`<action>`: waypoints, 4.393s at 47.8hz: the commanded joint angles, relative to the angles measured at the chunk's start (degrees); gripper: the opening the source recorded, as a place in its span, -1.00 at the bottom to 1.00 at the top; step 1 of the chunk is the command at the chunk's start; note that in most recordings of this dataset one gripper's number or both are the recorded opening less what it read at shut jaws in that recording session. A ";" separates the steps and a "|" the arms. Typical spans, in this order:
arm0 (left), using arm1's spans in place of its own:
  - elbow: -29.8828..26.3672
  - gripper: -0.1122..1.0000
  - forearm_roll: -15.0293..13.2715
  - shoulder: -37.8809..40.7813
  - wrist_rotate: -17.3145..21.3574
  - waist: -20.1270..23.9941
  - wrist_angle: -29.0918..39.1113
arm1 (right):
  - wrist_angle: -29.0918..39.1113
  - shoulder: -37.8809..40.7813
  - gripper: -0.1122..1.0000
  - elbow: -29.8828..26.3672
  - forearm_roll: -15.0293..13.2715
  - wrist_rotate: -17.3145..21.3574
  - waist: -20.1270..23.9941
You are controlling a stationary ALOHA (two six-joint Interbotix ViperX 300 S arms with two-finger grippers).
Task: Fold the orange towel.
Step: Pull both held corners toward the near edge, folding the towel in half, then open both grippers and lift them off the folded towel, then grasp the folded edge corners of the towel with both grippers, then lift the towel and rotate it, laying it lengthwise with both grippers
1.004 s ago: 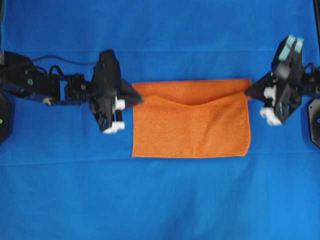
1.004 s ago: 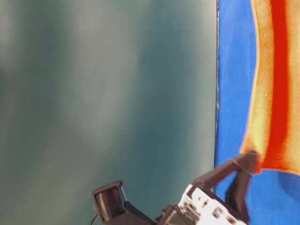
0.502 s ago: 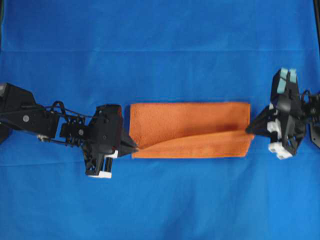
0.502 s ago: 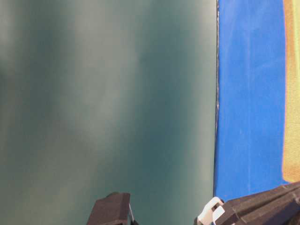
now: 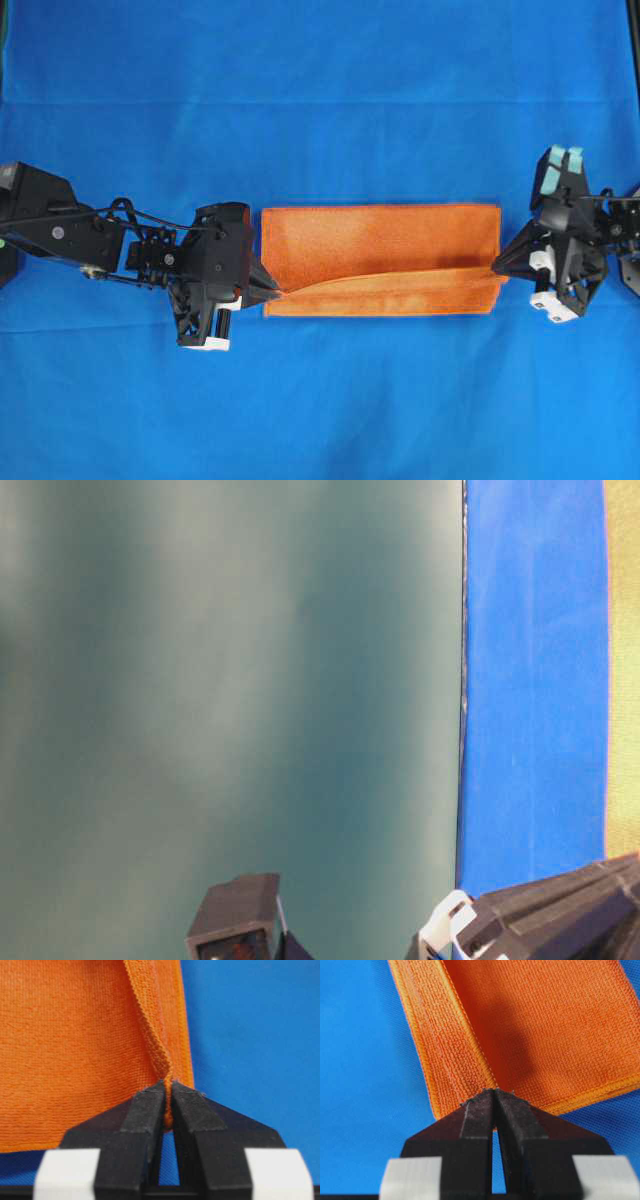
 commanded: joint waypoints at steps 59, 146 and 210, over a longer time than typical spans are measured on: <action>-2.29 0.44 0.09 1.23 1.14 11.34 3.52 | 3.25 5.27 0.29 -5.71 -13.97 -0.79 -16.52; -5.80 -0.77 0.09 -13.45 0.97 15.03 17.58 | 18.19 -12.48 -0.76 -9.40 -16.00 -2.55 -18.37; -25.75 -0.76 0.18 4.04 15.64 3.87 0.44 | 6.86 11.87 -0.76 -30.85 -34.01 -2.46 -37.27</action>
